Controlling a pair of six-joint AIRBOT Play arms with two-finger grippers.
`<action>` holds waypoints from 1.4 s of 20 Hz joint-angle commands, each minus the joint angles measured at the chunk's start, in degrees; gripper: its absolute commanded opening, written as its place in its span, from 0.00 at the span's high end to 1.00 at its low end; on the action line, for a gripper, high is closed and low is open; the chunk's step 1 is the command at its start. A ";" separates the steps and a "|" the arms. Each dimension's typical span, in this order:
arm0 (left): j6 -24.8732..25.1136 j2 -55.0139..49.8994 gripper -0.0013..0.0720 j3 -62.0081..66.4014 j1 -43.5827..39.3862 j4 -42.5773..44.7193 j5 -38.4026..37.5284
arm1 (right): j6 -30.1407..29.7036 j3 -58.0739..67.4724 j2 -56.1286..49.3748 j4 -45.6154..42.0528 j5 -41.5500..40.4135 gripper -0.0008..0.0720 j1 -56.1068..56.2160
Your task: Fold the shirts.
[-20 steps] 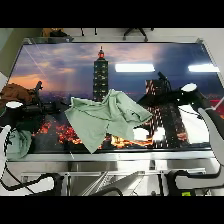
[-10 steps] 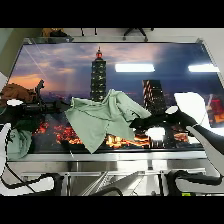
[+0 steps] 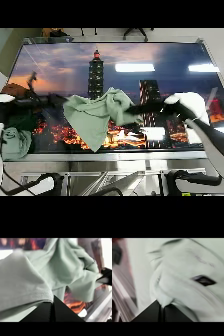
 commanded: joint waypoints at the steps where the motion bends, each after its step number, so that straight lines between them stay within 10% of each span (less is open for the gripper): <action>1: -6.64 9.70 0.97 14.93 1.75 -2.32 -2.62 | 3.52 22.62 6.05 2.38 7.28 0.96 -6.47; 6: -10.84 20.65 0.97 58.31 9.53 -1.90 4.63 | 8.96 65.35 6.71 2.29 7.50 0.96 -15.87; 10: -12.76 26.12 0.97 72.17 22.71 0.76 6.58 | 10.05 70.47 11.06 0.83 7.17 0.96 -17.68; 19: -6.23 28.15 0.97 26.67 12.15 -8.07 -1.92 | 8.72 37.42 10.14 -2.40 13.90 0.95 -17.35; 28: 1.49 -11.39 0.97 4.70 -14.73 5.90 18.05 | -5.33 -2.38 -8.68 -1.42 -7.48 0.95 -16.63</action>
